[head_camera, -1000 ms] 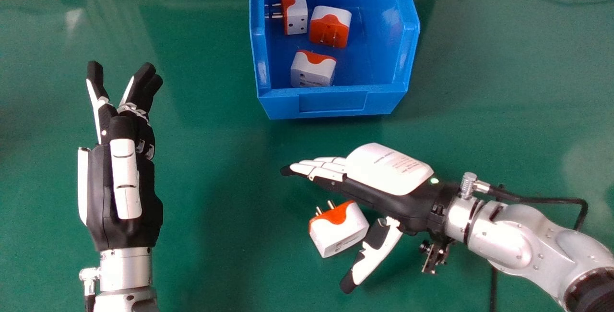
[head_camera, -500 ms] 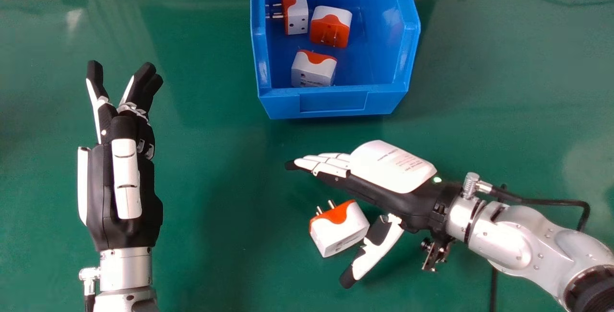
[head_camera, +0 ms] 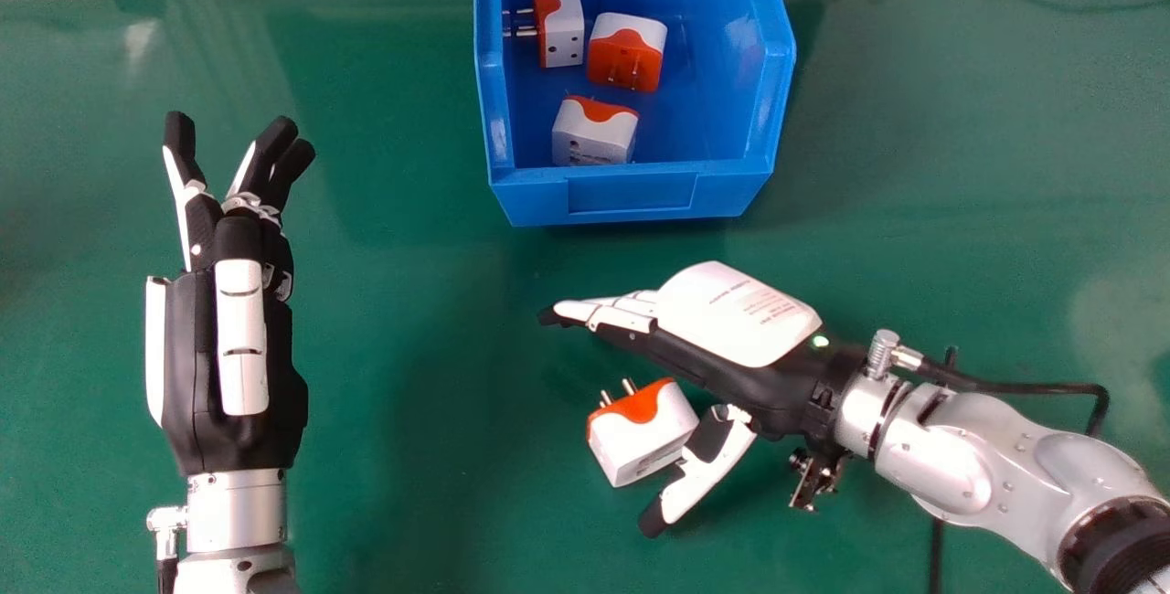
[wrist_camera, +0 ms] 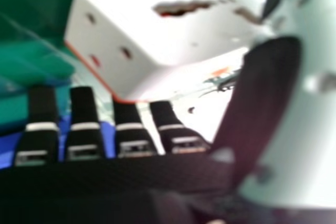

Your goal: Pick all objects and put in blue box

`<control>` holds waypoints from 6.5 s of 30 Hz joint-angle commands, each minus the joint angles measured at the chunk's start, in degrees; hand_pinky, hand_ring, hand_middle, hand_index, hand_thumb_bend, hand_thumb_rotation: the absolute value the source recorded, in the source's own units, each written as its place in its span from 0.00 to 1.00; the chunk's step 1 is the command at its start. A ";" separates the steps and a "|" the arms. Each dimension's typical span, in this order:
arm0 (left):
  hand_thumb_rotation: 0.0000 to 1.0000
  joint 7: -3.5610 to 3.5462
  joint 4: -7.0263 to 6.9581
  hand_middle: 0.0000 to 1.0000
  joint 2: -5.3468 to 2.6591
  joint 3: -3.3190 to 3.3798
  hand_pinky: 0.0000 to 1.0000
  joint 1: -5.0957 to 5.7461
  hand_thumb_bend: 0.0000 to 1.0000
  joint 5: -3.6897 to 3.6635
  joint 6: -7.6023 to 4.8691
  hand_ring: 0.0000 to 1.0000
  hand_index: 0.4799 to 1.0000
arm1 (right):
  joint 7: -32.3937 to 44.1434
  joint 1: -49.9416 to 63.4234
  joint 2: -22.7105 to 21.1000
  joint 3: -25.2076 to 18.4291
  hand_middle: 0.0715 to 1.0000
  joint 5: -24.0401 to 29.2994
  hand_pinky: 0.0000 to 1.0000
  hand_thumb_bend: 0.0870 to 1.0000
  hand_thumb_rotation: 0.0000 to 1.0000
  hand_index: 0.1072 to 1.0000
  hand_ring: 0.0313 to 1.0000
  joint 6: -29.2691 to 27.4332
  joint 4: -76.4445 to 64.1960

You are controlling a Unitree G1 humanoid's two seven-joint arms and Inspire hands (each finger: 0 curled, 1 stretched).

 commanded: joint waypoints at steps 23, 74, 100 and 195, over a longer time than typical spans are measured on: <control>0.16 -0.69 -1.40 0.87 0.09 -0.05 1.00 0.18 0.48 -0.55 -0.48 0.86 0.08 | -9.26 -1.48 0.76 6.77 0.78 -5.65 0.59 0.98 0.16 0.80 0.72 5.31 1.00; 0.10 0.00 -1.57 0.89 0.08 0.05 1.00 -0.22 0.48 -0.43 0.24 0.89 0.02 | -12.91 0.40 -3.73 -4.41 0.48 5.86 0.38 0.47 0.00 0.45 0.38 -6.09 -8.82; 0.10 -0.52 -0.53 0.89 -0.76 -0.08 1.00 -0.26 0.48 -0.38 -0.40 0.89 0.02 | -5.59 1.34 -4.50 -16.75 0.48 11.68 0.34 0.47 0.00 0.44 0.37 -9.98 -19.97; 0.10 1.76 0.26 0.86 0.80 -0.27 1.00 -0.71 0.49 1.88 -1.29 0.86 0.02 | 5.24 -8.75 0.58 -2.86 0.81 4.78 0.70 1.00 0.29 0.84 0.77 -3.00 10.47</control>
